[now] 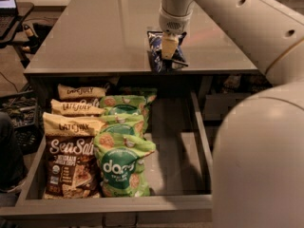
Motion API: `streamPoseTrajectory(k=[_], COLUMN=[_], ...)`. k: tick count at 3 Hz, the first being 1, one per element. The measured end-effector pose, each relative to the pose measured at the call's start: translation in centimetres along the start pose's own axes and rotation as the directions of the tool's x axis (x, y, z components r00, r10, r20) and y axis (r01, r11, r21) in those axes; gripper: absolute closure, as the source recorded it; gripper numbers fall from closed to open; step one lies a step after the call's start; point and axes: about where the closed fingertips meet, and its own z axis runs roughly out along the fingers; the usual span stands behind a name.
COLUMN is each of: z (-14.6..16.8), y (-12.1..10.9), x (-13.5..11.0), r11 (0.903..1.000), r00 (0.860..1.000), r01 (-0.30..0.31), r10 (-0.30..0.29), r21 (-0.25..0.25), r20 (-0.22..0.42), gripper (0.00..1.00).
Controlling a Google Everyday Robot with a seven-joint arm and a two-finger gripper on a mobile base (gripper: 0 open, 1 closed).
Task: Pick blue chip bag from top drawer and place on counter
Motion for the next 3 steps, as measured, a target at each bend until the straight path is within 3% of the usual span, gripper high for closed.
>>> streamPoseTrajectory(k=[1, 2, 3], z=[2.3, 3.2, 3.2], y=[-2.1, -2.9, -2.9], x=[-2.7, -3.7, -3.7], r11=[0.9986, 0.9972, 0.9972], r00=[0.999, 0.998, 0.998], r01=[0.047, 0.063, 0.063], r10=[-0.047, -0.062, -0.062], r21=[-0.025, -0.039, -0.039], r20=[0.023, 0.033, 0.033], gripper=[1.0, 1.0, 0.81])
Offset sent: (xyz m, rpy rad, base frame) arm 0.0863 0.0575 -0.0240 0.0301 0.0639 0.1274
